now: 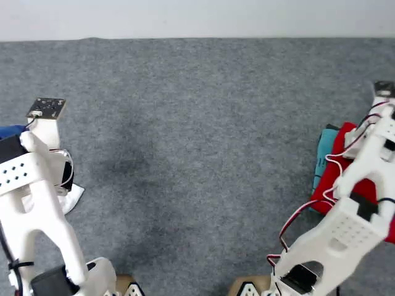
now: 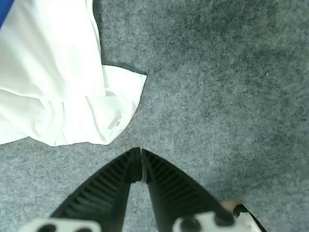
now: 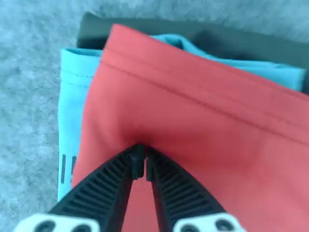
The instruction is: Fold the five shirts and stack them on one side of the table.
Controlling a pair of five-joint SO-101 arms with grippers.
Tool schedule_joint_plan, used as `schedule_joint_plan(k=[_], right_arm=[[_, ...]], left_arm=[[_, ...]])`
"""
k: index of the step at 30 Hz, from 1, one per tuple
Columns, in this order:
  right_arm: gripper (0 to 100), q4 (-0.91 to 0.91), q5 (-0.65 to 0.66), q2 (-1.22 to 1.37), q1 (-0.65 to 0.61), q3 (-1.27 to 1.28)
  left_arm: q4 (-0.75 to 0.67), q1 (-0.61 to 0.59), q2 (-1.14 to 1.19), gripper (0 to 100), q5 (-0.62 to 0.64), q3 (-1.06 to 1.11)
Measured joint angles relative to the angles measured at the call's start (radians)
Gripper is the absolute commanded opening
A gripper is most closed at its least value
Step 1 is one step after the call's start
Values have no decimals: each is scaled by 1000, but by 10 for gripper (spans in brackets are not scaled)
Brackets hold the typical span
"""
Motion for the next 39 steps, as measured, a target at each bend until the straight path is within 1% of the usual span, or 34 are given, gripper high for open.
schedule_joint_plan(k=[2,5,9,13,15,16,18,21,22,24,27,30,35,37,39], right_arm=[[9,31,-5,-5,-3,0],[9,129,-8,-55,-15,0],[9,269,-8,-236,-48,0],[9,416,-8,-396,-115,0],[9,448,-8,-448,-144,5],[9,450,-8,-473,-150,23],[9,450,-8,-511,-152,77],[9,450,-8,-559,-152,183],[9,450,-8,-577,-152,221],[9,450,-8,-617,-152,305],[9,450,-8,-681,-152,442],[9,450,-8,-744,-152,540],[9,450,-8,-809,-152,597],[9,450,-8,-827,-152,598],[9,450,-8,-844,-152,600]], left_arm=[[0,0,0,5,0,0],[0,0,0,5,0,0],[2,0,-17,5,0,0],[5,0,-91,6,0,0],[8,0,-123,11,0,0],[8,0,-132,28,0,0],[3,-21,-138,94,-21,0],[-44,-97,-138,211,-63,0],[-69,-126,-138,227,-72,0],[-118,-180,-127,228,-94,0],[-160,-215,-38,228,-181,0],[-186,-222,118,228,-249,0],[-258,-219,431,225,-264,-49],[-273,-210,557,201,-267,-89],[-278,-207,680,150,-267,-141]])
